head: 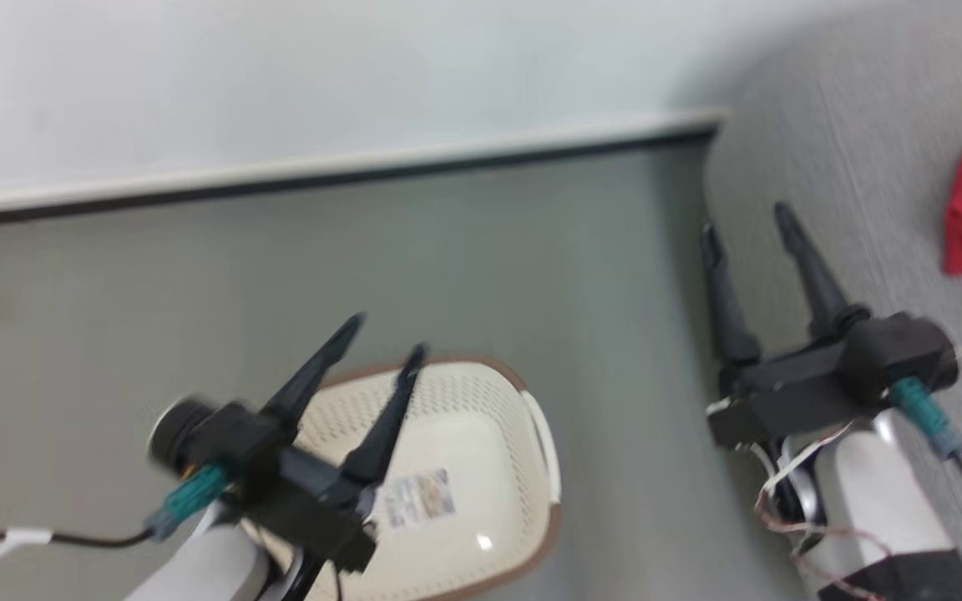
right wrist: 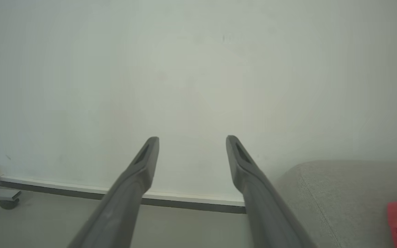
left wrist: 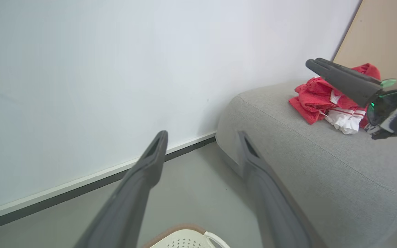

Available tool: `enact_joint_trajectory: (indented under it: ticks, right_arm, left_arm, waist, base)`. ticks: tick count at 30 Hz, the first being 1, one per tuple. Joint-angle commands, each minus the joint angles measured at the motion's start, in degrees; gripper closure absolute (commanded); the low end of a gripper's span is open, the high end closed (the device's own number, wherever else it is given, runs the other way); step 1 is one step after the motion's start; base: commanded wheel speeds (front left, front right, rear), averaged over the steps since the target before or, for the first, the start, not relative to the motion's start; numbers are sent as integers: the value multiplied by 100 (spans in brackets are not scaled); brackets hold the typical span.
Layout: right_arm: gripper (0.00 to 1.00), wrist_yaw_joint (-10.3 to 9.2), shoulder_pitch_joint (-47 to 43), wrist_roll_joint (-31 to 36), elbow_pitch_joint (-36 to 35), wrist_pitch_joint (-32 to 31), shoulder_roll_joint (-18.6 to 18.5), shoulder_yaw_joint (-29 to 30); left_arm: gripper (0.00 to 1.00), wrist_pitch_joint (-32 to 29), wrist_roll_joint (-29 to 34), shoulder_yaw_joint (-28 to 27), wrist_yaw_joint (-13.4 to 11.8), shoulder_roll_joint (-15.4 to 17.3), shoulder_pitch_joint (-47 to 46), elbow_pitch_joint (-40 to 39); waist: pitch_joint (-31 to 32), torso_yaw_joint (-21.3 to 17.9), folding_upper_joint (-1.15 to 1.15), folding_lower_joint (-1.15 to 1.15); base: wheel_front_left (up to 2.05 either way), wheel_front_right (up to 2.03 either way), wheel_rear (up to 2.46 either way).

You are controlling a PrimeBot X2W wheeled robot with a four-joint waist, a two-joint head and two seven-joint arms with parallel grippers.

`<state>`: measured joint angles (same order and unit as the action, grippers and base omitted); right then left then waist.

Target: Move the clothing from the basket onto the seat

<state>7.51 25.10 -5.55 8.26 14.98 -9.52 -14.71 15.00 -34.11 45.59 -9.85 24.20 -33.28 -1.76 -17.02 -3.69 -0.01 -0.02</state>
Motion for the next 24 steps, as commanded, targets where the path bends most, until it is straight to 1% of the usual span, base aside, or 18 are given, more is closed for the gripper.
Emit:
enact_joint_trajectory:
  ticks: [1, 5, 9, 11, 13, 16, 17, 19, 20, 24]
  right_arm:
    - [0, -4, -139, -28, -3, 26, 21, -28]
    - [0, -4, -447, -118, -80, 27, 96, -119]
    - [0, -4, -854, -139, -224, 25, 166, -62]
    - [0, -4, -1047, -104, -317, 19, 182, -36]
    - [0, -4, -1268, -78, -405, 19, 204, 4]
    - [0, -4, -1557, -29, -539, 19, 201, 94]
    - [0, -4, -1656, -2, -586, 19, 203, 142]
    - [0, -4, -1871, 38, -710, 19, 242, 284]
    - [0, -4, -2134, 72, -833, 18, 276, 355]
    - [0, -4, -2716, 147, -966, 17, 318, 427]
  left_arm:
    - [0, 21, 18, -62, -34, 14, 194, 9]
    - [0, 22, 105, -674, -299, 14, 919, -17]
    - [0, 23, 194, -1309, -539, -14, 1704, -119]
    - [0, 23, 375, -1583, -682, 28, 2036, -147]
    - [0, 23, 363, -1875, -779, -66, 2383, -217]
    - [0, 22, 596, -2277, -757, -99, 2778, -392]
    - [0, 22, 759, -2363, -748, -107, 2897, -454]
    - [0, 22, 1013, -2495, -648, -160, 3115, -576]
    - [0, 22, 1216, -2670, -548, -280, 3304, -662]
    - [0, 22, 1557, -2937, -320, -600, 3687, -758]
  waist:
    - [820, 768, 1, 2]
    - [1201, 998, 1, 2]
    - [1514, 1182, 1, 2]
    - [1635, 1249, 1, 2]
    - [1749, 1304, 1, 2]
    - [1872, 1373, 1, 2]
    - [1910, 1392, 1, 2]
    - [1988, 1418, 1, 2]
    - [2055, 1431, 1, 2]
    - [2225, 1420, 1, 2]
  base:
    - [0, 0, 0]
    - [0, 0, 0]
    - [0, 0, 0]
    - [0, 0, 0]
    - [0, 0, 0]
    - [0, 0, 0]
    - [0, 0, 0]
    - [0, 0, 0]
    - [0, 0, 0]
    - [0, 0, 0]
